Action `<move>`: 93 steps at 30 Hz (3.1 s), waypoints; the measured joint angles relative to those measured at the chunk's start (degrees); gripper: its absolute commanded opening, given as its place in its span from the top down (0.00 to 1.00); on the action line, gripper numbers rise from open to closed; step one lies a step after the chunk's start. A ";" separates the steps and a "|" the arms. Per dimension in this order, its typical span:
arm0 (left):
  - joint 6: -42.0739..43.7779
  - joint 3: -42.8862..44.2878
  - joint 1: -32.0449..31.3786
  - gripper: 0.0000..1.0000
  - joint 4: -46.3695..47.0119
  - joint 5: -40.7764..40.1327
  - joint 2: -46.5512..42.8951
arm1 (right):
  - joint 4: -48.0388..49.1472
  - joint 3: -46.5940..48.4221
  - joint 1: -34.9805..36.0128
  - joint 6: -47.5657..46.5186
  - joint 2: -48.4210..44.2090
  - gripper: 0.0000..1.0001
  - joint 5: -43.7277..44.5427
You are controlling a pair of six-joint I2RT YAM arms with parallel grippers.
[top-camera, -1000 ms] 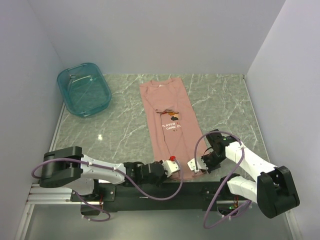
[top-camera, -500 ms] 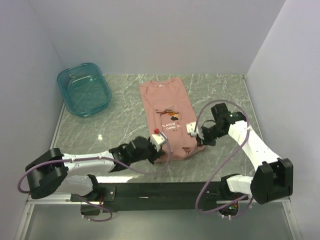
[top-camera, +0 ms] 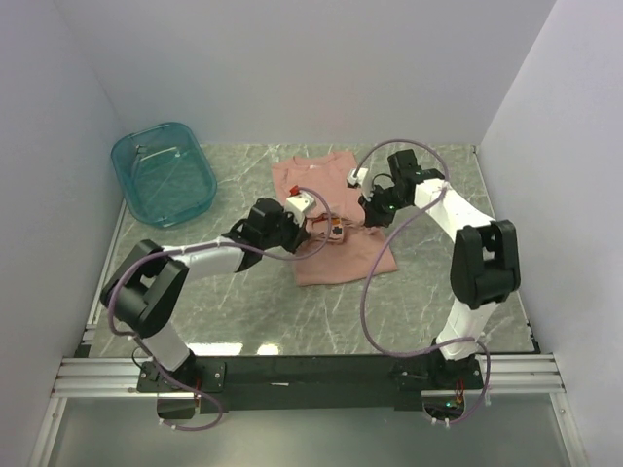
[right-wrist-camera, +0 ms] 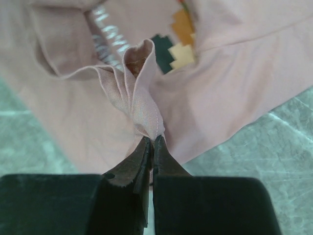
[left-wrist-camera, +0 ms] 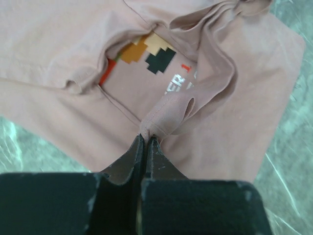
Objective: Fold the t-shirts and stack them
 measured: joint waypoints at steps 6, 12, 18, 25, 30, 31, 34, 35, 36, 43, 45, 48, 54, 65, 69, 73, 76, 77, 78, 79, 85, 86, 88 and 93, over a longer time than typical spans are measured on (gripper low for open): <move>1.14 4.92 2.38 0.99 -0.72 1.60 4.61 | 1.73 4.74 -0.11 5.51 6.60 1.00 2.95; 1.51 8.48 4.28 0.99 -2.43 1.88 7.41 | 2.73 8.72 -0.15 9.05 9.84 1.00 4.96; 1.57 12.11 6.05 0.99 -3.96 1.95 10.84 | 3.30 12.76 -0.17 11.39 12.83 1.00 5.95; 1.81 17.27 7.34 0.52 -6.86 0.70 14.62 | 3.98 17.18 -0.17 15.41 15.80 0.54 7.43; -1.68 18.36 7.52 0.06 -7.32 -6.08 14.19 | 9.75 17.55 -0.24 22.95 16.31 0.36 13.46; -2.27 18.36 7.54 0.06 -7.72 -7.54 13.60 | 11.15 17.57 -0.39 24.48 16.28 0.36 14.38; -3.32 17.49 7.61 0.12 -9.01 -10.69 9.20 | 12.79 17.64 -2.21 26.62 15.91 0.36 11.58; -3.08 16.09 7.69 0.13 -8.81 -10.54 6.58 | 12.17 17.64 -3.23 25.79 15.58 0.37 8.72; -1.64 14.14 7.67 0.13 -8.57 -10.01 3.43 | 10.80 17.64 -4.74 21.97 15.06 0.37 4.72; 15.04 -2.23 -0.85 0.19 -7.50 -2.10 -13.14 | -8.87 3.48 -10.78 -21.92 1.97 0.33 -9.55; 18.51 -4.13 -3.80 0.19 -8.70 -0.33 -12.52 | -9.20 -5.07 -9.27 -28.26 -2.82 0.33 -9.44; 21.79 -5.11 -5.53 0.21 -10.25 0.61 -9.81 | -7.41 -12.76 -6.12 -32.79 -5.57 0.33 -8.00; 26.21 -4.37 -6.62 0.22 -12.24 0.83 -2.95 | -1.40 -16.85 -3.45 -33.99 -5.57 0.34 -4.81; 28.94 1.42 -7.48 0.48 -16.68 -0.87 2.10 | 1.75 -16.83 -3.28 -35.15 -5.55 0.36 -1.31; 29.38 1.66 -7.56 0.58 -17.16 -2.08 2.97 | 1.68 -17.09 -2.95 -37.16 -5.55 0.36 0.11; 29.38 1.66 -7.87 0.63 -17.31 -3.10 3.02 | 1.60 -17.68 -2.10 -38.34 -5.55 0.37 0.98; 29.42 1.66 -8.22 0.68 -17.31 -3.61 3.02 | 1.95 -18.73 -0.98 -38.71 -5.57 0.38 2.14; 29.40 1.66 -8.28 0.70 -17.31 -3.65 3.04 | 2.10 -19.26 -0.48 -38.75 -5.55 0.38 2.69; 29.31 1.66 -8.35 0.71 -17.35 -3.72 3.06 | 2.56 -19.89 0.04 -38.75 -5.55 0.39 3.39; 29.31 1.66 -8.39 0.72 -17.44 -3.80 3.10 | 3.15 -20.63 0.61 -38.69 -5.55 0.40 4.24; 28.87 1.66 -8.98 0.83 -18.23 -4.50 3.23 | 5.33 -21.88 2.78 -37.38 -4.79 0.60 8.37; 28.83 1.66 -9.14 0.86 -18.25 -4.66 3.23 | 5.60 -21.84 2.82 -37.22 -4.68 0.65 8.57; 28.76 1.66 -9.33 0.98 -18.36 -4.72 3.30 | 6.32 -21.84 2.91 -36.59 -4.59 0.81 9.35; 28.50 1.66 -9.53 0.99 -18.67 -4.44 3.32 | 6.64 -21.84 2.91 -35.91 -4.68 1.00 9.33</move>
